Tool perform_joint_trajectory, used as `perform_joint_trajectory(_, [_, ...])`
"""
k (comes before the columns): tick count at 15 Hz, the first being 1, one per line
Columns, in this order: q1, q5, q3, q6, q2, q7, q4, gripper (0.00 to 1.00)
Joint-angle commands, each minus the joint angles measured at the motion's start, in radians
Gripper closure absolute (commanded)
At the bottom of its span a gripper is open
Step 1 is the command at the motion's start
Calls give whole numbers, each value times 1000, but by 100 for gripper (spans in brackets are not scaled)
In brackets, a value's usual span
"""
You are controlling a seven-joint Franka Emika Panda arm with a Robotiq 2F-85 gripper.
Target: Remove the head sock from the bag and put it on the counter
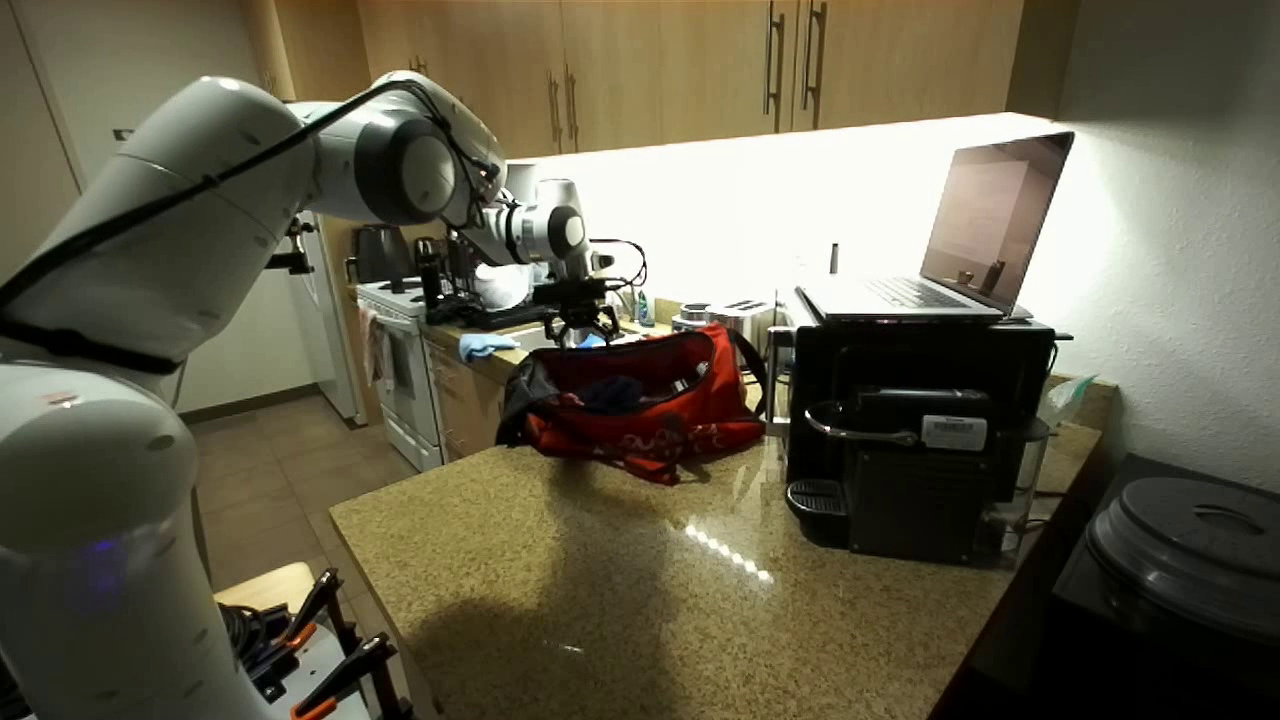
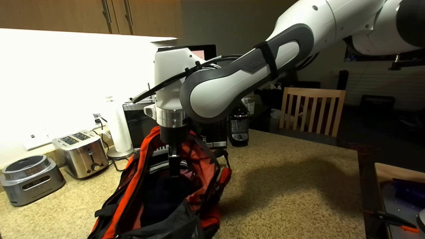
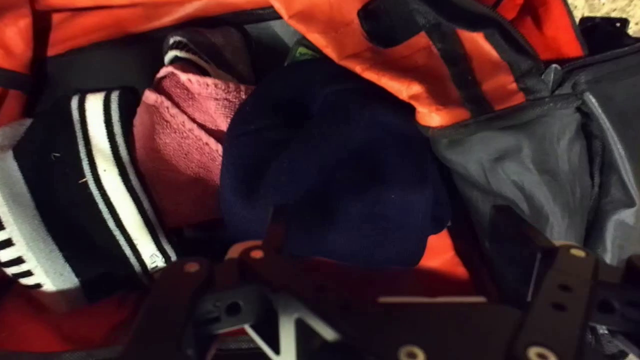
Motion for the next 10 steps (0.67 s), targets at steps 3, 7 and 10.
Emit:
perform_joint_trajectory(3, [20,-8,-18,-32,54,-42,79,0])
perform_joint_trajectory(7, [21,-13,-31,-63,90,-56,110,0])
perform_joint_trajectory(10, [15,-12,-38,-64,119,-72,131,0])
